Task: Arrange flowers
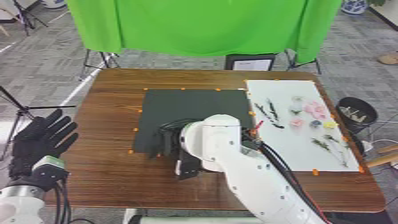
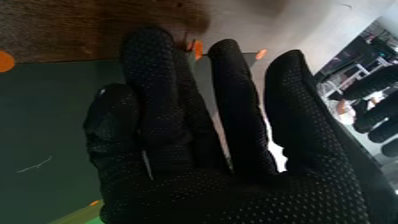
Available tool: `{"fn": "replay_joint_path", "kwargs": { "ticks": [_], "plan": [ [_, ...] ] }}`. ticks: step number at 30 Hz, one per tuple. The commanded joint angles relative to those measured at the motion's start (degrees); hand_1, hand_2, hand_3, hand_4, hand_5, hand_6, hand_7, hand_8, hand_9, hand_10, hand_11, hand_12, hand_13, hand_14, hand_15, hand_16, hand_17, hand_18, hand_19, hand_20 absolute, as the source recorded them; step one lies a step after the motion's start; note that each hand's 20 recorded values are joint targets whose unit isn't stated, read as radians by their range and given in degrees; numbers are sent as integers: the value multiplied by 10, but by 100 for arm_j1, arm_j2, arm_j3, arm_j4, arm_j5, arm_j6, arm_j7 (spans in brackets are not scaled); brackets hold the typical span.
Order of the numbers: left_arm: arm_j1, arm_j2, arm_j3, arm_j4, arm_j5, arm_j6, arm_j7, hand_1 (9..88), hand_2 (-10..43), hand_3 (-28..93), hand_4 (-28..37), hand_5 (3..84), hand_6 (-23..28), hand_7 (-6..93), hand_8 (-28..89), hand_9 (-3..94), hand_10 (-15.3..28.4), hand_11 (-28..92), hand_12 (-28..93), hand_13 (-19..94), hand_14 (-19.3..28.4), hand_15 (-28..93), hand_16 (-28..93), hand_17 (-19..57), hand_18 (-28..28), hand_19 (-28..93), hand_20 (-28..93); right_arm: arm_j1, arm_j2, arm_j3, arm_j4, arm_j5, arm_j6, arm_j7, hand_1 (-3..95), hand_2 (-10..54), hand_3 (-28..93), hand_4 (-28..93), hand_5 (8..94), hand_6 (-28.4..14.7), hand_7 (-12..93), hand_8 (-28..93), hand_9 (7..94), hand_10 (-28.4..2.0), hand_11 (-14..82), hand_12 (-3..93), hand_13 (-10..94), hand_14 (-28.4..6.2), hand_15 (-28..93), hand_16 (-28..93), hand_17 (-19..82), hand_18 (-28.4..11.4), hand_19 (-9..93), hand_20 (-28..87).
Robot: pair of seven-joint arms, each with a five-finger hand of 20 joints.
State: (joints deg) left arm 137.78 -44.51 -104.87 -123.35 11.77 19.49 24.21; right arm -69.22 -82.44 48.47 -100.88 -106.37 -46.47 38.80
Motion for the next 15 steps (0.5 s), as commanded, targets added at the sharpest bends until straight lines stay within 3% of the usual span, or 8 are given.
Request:
{"fn": "replay_joint_path", "kwargs": {
  "ticks": [1, 2, 7, 10, 11, 15],
  "plan": [
    [140, -137, -63, -13, -34, -85, 38, 267, 104, 749, -252, 402, 103, 124, -77, 326, 170, 194, 134, 206, 168, 336, -49, -85, 162, 368, 85, -160, 216, 317, -636, 233, -4, 163, 177, 200, 851, -86, 616, -11, 127, -115, 592, -217, 96, 152, 667, -160, 576, 264, 388, -239, 886, 311],
    [173, -127, -69, -6, -51, -97, 112, 267, 104, 749, -252, 402, 103, 124, -77, 325, 170, 194, 134, 206, 169, 337, -49, -85, 162, 368, 85, -184, 287, 401, -767, 255, 63, 160, 177, 198, 850, -87, 613, -10, 127, -115, 588, -221, 95, 152, 665, -161, 576, 263, 386, -241, 884, 310],
    [313, -199, -165, -40, -86, -102, 210, 266, 103, 750, -252, 402, 103, 124, -78, 326, 170, 194, 134, 205, 168, 337, -49, -85, 162, 368, 85, -497, 746, 1170, -1466, 530, 427, 187, 183, 178, 829, -100, 604, -5, 117, -118, 556, -238, 76, 141, 665, -161, 547, 244, 386, -242, 877, 303],
    [356, -259, -229, -64, -24, -147, 208, 266, 103, 751, -252, 402, 103, 124, -78, 326, 170, 193, 133, 205, 168, 335, -49, -85, 162, 368, 85, -757, 1265, 1584, -1818, 295, 1129, 131, 191, 157, 811, -115, 584, -2, 112, -121, 534, -243, 69, 132, 666, -162, 535, 233, 385, -243, 872, 298],
    [362, -212, -222, -62, -56, -148, 267, 266, 103, 751, -252, 402, 103, 124, -78, 325, 170, 193, 133, 205, 168, 336, -49, -85, 162, 368, 85, -884, 1467, 1724, -1920, 141, 1372, 155, 195, 147, 797, -123, 570, -4, 111, -121, 531, -242, 71, 131, 666, -163, 534, 231, 383, -242, 871, 297],
    [340, -218, -241, -78, 25, -185, 320, 266, 102, 751, -254, 402, 103, 124, -78, 325, 170, 192, 133, 205, 170, 336, -49, -84, 162, 367, 85, -1335, 2090, 2306, -2053, -63, 1964, 735, 201, 103, 773, -142, 531, -60, 100, -106, 529, -228, 83, 146, 653, -172, 552, 231, 377, -243, 871, 295]
  ]
}}
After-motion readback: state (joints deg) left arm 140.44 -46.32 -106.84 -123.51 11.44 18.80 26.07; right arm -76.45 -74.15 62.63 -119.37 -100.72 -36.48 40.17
